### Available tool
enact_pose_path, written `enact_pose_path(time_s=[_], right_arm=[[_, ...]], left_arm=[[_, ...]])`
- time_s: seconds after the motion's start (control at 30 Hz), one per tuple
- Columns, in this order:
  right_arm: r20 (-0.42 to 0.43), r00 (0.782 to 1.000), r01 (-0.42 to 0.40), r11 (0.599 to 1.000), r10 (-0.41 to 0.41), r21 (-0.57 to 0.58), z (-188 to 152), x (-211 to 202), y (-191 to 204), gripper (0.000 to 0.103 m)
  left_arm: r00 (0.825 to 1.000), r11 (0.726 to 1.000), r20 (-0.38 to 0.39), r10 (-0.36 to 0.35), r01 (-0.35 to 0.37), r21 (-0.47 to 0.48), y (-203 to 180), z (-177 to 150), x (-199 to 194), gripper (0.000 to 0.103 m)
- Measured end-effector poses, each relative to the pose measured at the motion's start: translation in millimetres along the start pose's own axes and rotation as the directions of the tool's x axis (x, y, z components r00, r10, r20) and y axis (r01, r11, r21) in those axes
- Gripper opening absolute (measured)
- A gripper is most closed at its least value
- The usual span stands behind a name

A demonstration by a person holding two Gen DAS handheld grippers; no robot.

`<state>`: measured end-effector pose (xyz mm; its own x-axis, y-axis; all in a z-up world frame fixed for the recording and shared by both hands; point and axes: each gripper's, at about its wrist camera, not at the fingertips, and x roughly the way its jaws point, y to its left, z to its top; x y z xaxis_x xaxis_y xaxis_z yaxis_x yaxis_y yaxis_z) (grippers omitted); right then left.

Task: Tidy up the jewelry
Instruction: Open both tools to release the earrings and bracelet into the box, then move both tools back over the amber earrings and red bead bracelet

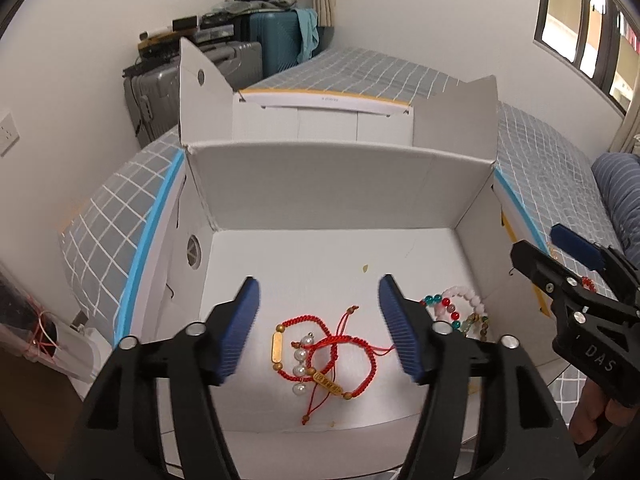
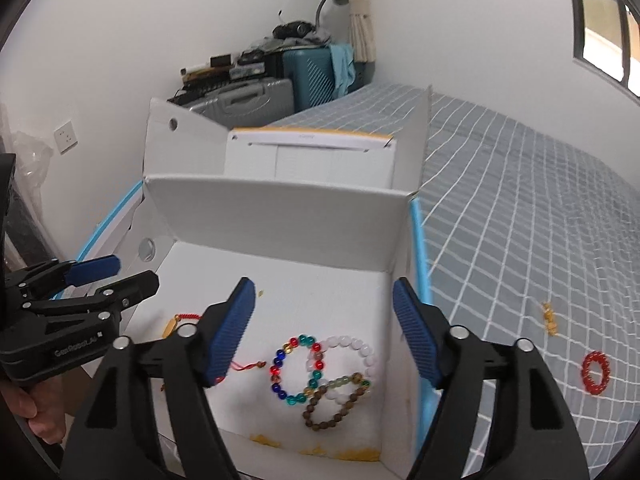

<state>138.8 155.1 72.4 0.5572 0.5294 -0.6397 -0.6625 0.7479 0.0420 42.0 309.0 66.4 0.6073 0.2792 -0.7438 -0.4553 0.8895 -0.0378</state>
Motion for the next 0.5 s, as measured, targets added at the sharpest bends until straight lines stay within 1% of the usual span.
enact_pose_path(time_s=[0.07,0.13,0.17,0.2,0.27,0.33,0.37,0.5], right_arm=[[0.022,1.000,0.016,1.000,-0.016,0.009,2.2,-7.0,-7.2,0.081],[0.040,0.998,0.039,0.999,-0.040,0.016,4.6,-13.3,-15.2,0.084],[0.046,0.998,0.047,0.999,-0.048,0.019,5.6,-15.6,-18.2,0.086],[0.053,0.997,0.058,0.998,-0.059,0.025,6.7,-19.3,-23.9,0.087],[0.067,0.994,0.081,0.996,-0.084,0.041,8.3,-27.3,-36.3,0.091],[0.083,0.991,0.103,0.993,-0.107,0.052,9.0,-35.2,-48.3,0.094],[0.088,0.989,0.111,0.992,-0.116,0.055,8.6,-37.9,-52.7,0.095],[0.105,0.982,0.152,0.986,-0.159,0.076,6.6,-51.3,-79.2,0.095]], left_arm=[[1.000,1.000,0.019,0.008,-0.008,0.010,-6.0,2.8,-4.9,0.069],[1.000,1.000,0.030,0.001,-0.001,0.012,-11.1,5.1,-8.2,0.072],[0.999,1.000,0.033,-0.004,0.003,0.014,-13.5,6.9,-9.2,0.075],[0.999,1.000,0.037,-0.005,0.004,0.019,-18.1,8.9,-10.8,0.081],[0.999,1.000,0.048,-0.009,0.008,0.025,-25.8,12.9,-13.3,0.085],[0.998,0.999,0.053,-0.025,0.024,0.030,-34.4,15.6,-15.7,0.086],[0.998,0.999,0.055,-0.031,0.029,0.035,-39.8,17.1,-16.6,0.089],[0.997,0.997,0.061,-0.057,0.054,0.061,-63.5,21.8,-18.5,0.094]])
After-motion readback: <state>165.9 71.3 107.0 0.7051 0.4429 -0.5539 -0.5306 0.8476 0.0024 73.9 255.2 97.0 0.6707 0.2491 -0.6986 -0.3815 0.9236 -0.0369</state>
